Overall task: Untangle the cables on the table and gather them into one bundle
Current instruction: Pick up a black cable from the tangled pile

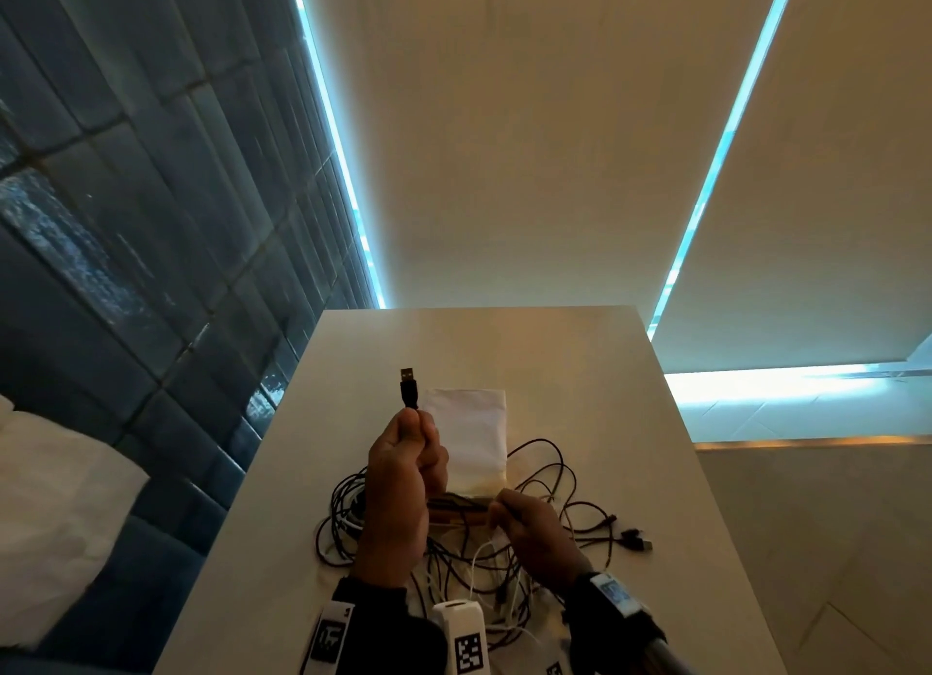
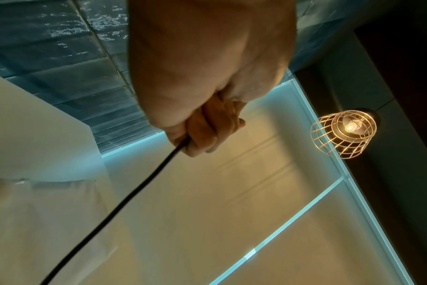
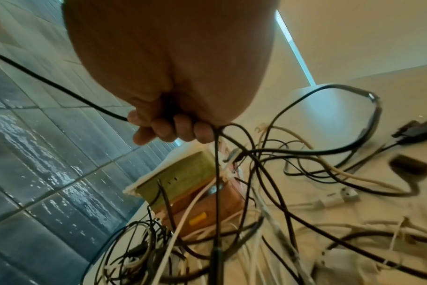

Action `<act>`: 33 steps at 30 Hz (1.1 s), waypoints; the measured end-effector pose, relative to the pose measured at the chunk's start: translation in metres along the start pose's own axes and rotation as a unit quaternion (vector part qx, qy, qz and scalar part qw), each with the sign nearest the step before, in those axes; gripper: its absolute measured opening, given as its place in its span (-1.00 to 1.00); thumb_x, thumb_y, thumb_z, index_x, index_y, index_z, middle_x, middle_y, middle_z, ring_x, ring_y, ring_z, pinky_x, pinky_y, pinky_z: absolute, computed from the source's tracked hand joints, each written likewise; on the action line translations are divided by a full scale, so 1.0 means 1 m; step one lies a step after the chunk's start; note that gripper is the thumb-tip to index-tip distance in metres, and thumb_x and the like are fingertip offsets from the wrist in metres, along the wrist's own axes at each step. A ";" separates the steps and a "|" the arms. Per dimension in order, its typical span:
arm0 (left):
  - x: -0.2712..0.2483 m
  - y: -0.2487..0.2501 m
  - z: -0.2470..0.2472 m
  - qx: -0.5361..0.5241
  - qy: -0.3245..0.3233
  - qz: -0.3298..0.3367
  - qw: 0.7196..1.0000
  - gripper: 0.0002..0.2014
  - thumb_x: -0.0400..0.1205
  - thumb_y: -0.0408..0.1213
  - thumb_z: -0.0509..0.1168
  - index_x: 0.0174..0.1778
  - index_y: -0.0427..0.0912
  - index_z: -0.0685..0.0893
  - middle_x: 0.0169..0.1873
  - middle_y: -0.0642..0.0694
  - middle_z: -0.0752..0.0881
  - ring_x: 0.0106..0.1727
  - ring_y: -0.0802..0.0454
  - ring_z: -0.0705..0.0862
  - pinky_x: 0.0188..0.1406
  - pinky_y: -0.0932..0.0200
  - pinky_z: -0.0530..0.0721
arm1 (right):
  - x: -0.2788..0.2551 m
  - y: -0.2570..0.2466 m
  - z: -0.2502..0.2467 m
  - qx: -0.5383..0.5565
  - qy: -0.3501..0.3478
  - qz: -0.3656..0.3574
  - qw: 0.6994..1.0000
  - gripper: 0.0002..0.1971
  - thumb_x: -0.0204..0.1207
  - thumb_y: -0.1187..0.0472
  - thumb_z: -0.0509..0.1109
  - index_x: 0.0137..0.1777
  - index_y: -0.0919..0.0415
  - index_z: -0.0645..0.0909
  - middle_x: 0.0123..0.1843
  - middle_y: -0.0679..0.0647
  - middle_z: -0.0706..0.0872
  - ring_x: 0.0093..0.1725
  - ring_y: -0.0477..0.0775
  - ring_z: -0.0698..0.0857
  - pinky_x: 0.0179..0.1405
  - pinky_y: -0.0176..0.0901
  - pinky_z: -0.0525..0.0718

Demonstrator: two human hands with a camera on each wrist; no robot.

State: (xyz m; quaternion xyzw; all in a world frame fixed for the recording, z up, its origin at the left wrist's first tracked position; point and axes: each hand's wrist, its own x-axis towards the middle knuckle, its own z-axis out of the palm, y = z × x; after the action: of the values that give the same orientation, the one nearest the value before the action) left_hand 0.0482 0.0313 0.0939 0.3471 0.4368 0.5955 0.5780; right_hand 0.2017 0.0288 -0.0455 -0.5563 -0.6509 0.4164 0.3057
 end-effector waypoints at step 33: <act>-0.006 0.011 -0.005 -0.202 -0.042 -0.058 0.977 -0.70 0.70 -0.11 0.05 -0.32 -0.16 0.43 -0.48 -0.04 0.39 -0.55 0.14 0.28 -0.52 0.25 0.30 | -0.016 -0.092 -0.021 0.225 -0.049 -0.056 0.972 -0.75 0.64 0.42 0.28 -0.29 0.30 0.56 -0.48 -0.14 0.58 -0.46 -0.32 0.58 -0.38 -0.51 0.52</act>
State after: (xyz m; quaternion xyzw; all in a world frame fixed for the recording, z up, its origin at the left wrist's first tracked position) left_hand 0.0400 0.0252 0.1023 0.2220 0.3027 0.6219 0.6873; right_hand 0.1793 0.0142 0.0464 -0.4150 -0.5850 0.5607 0.4137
